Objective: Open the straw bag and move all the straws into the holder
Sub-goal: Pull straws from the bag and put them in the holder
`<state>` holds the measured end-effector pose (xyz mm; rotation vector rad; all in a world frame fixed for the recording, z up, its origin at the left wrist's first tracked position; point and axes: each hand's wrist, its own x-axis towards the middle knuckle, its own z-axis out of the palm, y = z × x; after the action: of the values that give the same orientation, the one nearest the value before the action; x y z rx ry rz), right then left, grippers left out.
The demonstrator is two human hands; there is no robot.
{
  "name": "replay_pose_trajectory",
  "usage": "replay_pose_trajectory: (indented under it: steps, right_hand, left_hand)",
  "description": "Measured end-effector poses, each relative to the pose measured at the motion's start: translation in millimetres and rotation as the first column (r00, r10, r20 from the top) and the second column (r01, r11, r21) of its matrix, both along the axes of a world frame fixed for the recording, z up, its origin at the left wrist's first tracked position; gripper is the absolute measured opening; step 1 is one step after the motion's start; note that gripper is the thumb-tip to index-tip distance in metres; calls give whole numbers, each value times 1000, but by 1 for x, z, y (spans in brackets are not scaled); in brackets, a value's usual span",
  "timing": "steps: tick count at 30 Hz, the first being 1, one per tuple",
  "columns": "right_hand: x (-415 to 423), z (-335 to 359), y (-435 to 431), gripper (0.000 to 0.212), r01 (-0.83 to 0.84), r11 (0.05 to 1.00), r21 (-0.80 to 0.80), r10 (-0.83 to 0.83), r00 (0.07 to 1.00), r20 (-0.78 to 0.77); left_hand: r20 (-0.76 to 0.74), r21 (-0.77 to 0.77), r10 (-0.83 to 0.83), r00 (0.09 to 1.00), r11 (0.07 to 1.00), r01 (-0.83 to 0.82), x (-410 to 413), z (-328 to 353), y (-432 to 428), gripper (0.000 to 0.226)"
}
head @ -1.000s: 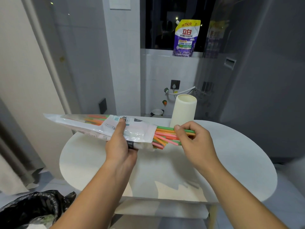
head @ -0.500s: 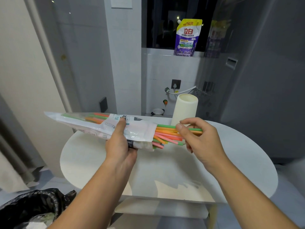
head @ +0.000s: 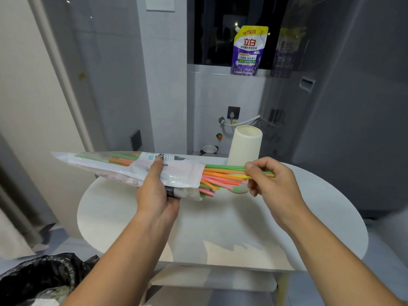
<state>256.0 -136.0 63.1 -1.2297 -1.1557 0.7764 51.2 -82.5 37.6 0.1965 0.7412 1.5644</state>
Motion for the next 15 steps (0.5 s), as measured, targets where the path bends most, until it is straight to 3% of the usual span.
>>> replay_pose_trajectory:
  steps: [6,15]
  right_hand:
    - [-6,-1,0,3,-48,997,-61,50,998,31]
    - [7,1,-1,10,-34,997,-71,33,999,-18]
  left_hand:
    - [-4,13,-16,1000,1000,16,5,0,-5,45]
    - [19,0,-22,1000,1000,22,3,1,-3,44]
